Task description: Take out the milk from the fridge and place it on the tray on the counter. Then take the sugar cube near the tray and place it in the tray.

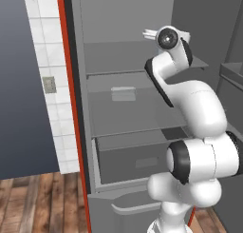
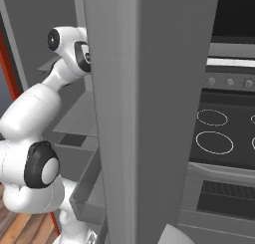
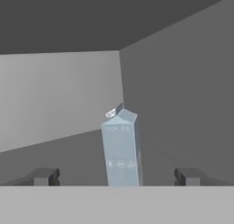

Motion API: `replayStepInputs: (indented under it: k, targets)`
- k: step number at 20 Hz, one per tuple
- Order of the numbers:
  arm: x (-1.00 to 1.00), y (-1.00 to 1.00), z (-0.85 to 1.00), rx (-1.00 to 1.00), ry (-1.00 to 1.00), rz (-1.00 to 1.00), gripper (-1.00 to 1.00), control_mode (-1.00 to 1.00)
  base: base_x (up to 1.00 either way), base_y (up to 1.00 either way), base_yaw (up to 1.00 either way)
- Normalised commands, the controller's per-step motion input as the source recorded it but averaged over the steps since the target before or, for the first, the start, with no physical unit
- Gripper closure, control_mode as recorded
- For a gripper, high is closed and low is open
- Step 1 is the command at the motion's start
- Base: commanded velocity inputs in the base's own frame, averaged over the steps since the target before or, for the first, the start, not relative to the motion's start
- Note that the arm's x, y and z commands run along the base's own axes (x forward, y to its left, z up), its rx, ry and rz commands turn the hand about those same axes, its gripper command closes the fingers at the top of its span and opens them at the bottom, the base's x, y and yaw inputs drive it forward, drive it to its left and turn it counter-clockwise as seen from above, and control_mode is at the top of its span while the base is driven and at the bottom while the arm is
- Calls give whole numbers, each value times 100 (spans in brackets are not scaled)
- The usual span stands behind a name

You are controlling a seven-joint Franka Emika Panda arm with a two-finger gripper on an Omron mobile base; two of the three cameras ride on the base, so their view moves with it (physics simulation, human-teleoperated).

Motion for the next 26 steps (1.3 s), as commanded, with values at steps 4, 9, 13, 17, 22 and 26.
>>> replayStepInputs:
  k: [4,9,13,17,22,26]
  targets:
    - [23,-13,-11,0,0,0,-100,-100,0,0,0]
    - [30,-17,-2,0,0,0,-100,-100,0,0,0]
    - [42,-1,-2,0,1,0,-100,-100,0,0,0]
    - [27,-7,0,0,0,0,-100,-100,0,0,0]
    - [3,-14,0,0,0,0,-100,-100,0,0,0]
    - [30,-2,0,0,0,0,-100,-100,0,0,0]
